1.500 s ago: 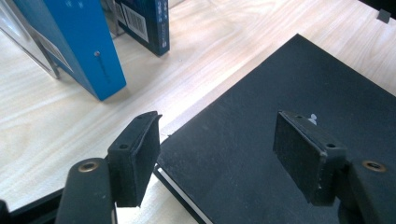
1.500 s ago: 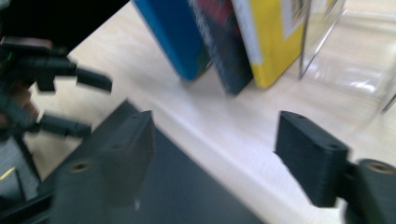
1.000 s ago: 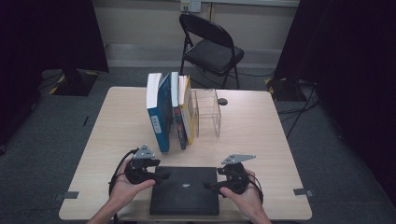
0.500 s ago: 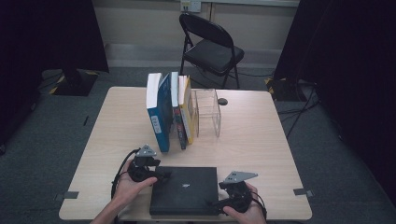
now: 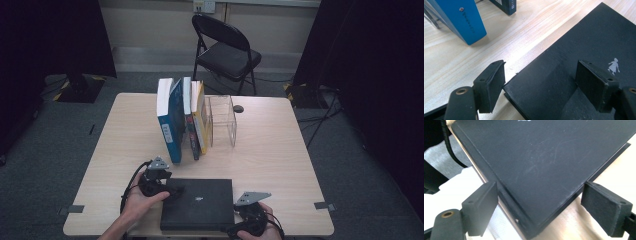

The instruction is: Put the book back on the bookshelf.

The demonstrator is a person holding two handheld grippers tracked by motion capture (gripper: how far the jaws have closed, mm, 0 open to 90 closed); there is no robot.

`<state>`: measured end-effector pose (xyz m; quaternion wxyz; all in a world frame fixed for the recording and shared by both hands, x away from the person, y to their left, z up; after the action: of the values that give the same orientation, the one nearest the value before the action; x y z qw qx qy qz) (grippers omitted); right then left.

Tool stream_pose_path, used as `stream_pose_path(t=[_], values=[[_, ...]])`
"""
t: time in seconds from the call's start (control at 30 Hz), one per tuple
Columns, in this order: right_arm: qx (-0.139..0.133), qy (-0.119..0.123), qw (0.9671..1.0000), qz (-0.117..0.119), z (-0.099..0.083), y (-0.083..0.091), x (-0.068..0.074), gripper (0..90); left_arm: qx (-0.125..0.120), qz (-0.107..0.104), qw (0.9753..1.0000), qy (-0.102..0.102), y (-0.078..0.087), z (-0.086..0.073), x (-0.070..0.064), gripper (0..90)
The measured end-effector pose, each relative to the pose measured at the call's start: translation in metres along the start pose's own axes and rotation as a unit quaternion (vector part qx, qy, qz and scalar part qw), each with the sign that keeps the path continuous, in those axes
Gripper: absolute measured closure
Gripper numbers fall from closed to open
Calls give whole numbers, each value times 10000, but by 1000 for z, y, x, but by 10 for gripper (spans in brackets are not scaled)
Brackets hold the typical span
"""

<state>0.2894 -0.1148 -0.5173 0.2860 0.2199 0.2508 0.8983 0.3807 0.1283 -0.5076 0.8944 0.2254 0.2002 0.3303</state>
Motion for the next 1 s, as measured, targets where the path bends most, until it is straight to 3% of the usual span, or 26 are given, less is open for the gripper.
stream_pose_path(t=[0.33,0.67,0.87,1.0], values=[[143,148,9998,4,-6,-7,3,83,58,-29,10000,45,-1,0,-1,228],[297,392,9988,21,-6,-8,2,87,77,-25,10000,44,1,-1,0,235],[199,313,9993,32,-3,-2,-9,203,169,-54,9998,28,10,-6,-2,236],[114,221,9996,-152,-1,5,-20,288,313,-159,9994,-41,18,-11,-7,237]])
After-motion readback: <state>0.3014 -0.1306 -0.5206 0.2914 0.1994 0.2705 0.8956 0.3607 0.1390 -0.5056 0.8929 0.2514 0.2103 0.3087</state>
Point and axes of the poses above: each handheld gripper's, and its own axes: y roughly backward along the jaws, z roughly out of its top, x roughly to its left, the point moved 6 cm from there along -y, roughly forward along the jaws, and after that the axes turned 11 degrees about -x, right-handed, at the moved point
